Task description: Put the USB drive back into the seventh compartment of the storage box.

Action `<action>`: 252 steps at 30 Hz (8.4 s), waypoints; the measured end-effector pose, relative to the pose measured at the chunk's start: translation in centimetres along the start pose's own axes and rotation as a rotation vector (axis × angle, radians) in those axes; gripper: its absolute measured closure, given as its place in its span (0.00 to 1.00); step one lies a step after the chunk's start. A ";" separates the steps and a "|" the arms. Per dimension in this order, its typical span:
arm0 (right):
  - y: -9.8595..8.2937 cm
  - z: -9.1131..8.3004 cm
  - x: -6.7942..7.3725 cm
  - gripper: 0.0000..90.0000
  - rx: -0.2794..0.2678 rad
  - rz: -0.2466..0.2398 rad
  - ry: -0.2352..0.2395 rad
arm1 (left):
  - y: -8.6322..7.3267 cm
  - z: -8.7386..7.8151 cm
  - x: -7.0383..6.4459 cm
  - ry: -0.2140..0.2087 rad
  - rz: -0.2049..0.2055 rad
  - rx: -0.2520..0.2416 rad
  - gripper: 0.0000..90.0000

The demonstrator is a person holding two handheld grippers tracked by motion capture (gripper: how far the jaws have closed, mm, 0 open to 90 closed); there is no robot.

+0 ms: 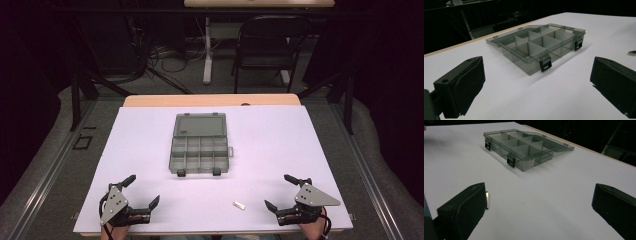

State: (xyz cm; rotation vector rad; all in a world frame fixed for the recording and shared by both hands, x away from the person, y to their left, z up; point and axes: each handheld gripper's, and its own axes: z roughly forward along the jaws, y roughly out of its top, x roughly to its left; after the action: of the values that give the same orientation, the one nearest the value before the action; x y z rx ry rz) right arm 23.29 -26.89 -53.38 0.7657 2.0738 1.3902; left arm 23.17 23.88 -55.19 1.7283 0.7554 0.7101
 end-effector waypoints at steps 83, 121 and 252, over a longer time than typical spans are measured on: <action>0.4 8.0 4.8 0.88 0.353 -0.051 0.280 | -0.1 0.2 0.0 -0.011 0.003 0.030 0.00; 3.3 6.6 3.9 0.88 0.264 -0.043 0.253 | -0.1 0.2 0.0 -0.004 0.003 0.026 0.00; 11.9 13.9 1.0 0.88 0.207 -0.081 0.197 | -0.2 0.2 0.1 0.010 -0.001 0.017 0.00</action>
State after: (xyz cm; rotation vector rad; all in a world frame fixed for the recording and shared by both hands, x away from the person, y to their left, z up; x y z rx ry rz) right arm 34.14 -13.55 -47.00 0.6390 2.4026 1.2645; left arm 23.34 23.88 -55.39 1.7412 0.7714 0.7137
